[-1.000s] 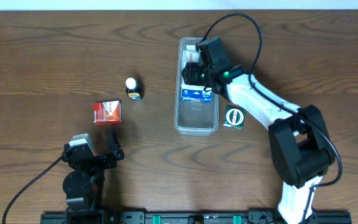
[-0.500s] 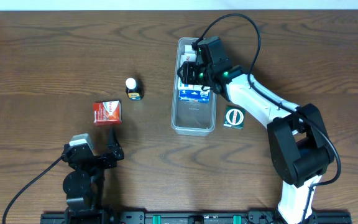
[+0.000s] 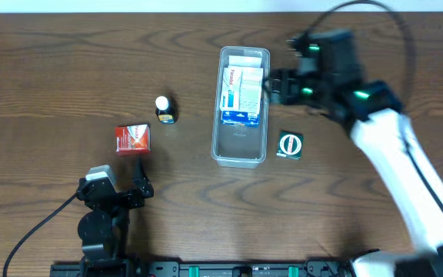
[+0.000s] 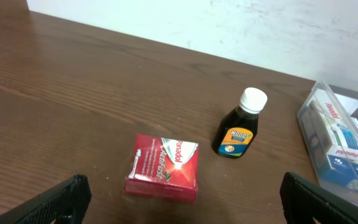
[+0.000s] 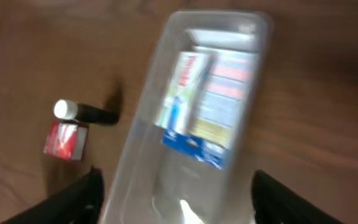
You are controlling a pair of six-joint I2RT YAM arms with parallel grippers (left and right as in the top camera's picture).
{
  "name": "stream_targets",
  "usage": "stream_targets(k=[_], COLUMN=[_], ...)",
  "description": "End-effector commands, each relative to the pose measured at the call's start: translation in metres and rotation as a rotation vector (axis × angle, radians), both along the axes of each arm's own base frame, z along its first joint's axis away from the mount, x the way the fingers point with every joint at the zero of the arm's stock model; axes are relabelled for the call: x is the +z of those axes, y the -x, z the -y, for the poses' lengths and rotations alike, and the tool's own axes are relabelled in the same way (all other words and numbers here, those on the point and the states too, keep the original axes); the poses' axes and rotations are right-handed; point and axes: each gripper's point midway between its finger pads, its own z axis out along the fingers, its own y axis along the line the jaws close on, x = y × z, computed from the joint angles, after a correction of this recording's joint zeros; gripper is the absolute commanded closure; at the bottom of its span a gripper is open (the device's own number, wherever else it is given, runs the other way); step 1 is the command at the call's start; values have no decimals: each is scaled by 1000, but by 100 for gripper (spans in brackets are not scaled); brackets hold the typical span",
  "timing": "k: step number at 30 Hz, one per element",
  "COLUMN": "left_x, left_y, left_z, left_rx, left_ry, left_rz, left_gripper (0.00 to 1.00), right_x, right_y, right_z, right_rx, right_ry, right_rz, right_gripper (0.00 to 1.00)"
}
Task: Pack container
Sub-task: 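Reach the right gripper down and grasp the green round tin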
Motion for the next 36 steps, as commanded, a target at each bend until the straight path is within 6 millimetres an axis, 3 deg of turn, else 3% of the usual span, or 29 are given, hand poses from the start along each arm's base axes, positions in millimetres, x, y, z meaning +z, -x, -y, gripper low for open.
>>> stream_targets(k=[1,3,6,13,18,26,33,36], left_x=[-14,-14,-14,-14,-14,-14,-14,-14], left_y=[0,0,0,0,0,0,0,0], left_z=[2,2,2,2,2,2,2,2], left_rx=[-13,-13,-13,-13,-13,-13,-13,-13], left_ry=[-9,-9,-9,-9,-9,-9,-9,-9], left_rz=[-36,-36,-36,-35,-36,-36,-36,-35], left_gripper=[2,2,2,2,2,2,2,2], right_x=[-14,-29,-61,-148,-186,-224,-229,-230], right_y=[8,19,30,49,53,54,52,53], right_z=[46,60,66,62,49,46,51,54], right_rx=[-107,-141,-177,-254,-216,-195,-189,-182], right_ry=[158,201,214,196,156,198,242,269], right_rz=[-50,-129,-242,-475,-548,-603,-590,-586], right_gripper=[21,19,17,19,20,21,20,31])
